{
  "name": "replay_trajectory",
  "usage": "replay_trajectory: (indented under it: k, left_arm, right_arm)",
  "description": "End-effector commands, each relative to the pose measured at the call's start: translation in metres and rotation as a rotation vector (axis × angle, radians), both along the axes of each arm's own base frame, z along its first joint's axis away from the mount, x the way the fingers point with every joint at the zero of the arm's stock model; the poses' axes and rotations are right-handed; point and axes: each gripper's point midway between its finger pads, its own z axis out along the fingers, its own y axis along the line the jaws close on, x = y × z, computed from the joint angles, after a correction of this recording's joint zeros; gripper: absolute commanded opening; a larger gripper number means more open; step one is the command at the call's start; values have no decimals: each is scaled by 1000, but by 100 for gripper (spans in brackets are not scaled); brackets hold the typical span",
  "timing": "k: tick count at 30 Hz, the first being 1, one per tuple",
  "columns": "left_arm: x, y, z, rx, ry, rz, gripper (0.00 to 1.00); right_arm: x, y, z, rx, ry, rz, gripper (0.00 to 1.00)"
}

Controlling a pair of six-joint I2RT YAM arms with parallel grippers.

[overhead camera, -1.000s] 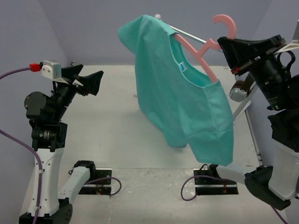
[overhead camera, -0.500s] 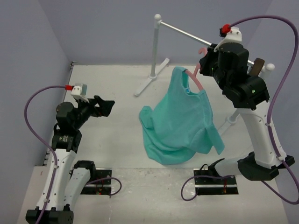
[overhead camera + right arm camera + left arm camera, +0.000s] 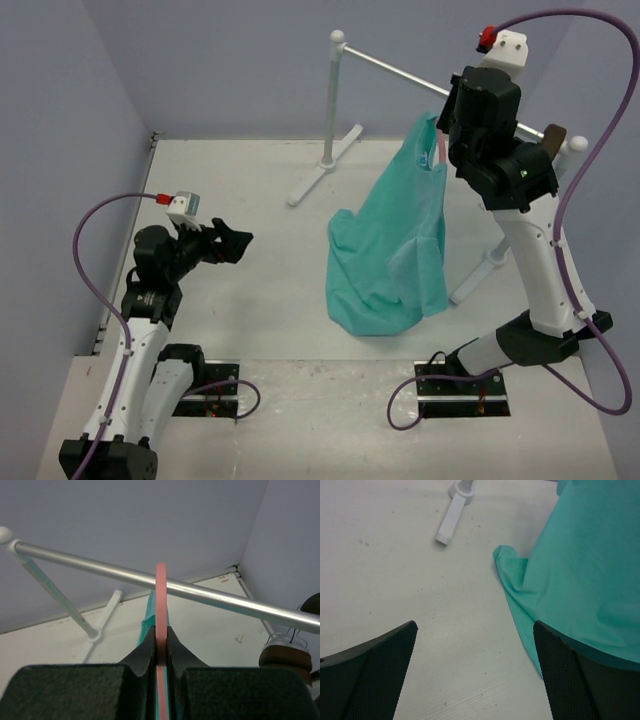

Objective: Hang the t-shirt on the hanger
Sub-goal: Place the hanger at the clothesline.

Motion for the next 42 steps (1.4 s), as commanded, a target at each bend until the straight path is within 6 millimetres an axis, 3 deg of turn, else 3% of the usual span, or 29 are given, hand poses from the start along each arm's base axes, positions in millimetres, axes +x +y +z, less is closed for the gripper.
replay_trajectory:
  k: [1, 5, 7, 9, 16, 29, 35, 42]
  left_arm:
    - [-1, -5, 7, 9, -59, -44, 100]
    - [-4, -8, 7, 6, -62, -72, 100]
    - [-6, -10, 6, 8, -64, -79, 100]
    - [-7, -12, 4, 9, -63, -91, 100]
    - [-11, -19, 3, 6, -59, -125, 100]
    - [-16, -28, -1, 1, -48, -187, 100]
    - [-17, -31, -3, 0, -38, -203, 100]
    - [-16, -31, -5, 3, -34, -205, 100]
  right_arm:
    - [-2, -22, 47, 11, -165, -111, 0]
    - [21, -11, 11, 1, -91, -97, 0]
    - [38, -12, -17, 0, -38, -105, 0]
    - [46, -14, -31, 0, -20, -129, 0]
    - [64, -17, -67, 8, 16, -168, 0]
    - [79, -6, -130, 18, 93, -163, 2]
    - [98, -4, -159, -28, 142, -195, 0]
    - [111, -4, -171, -92, 175, -210, 1]
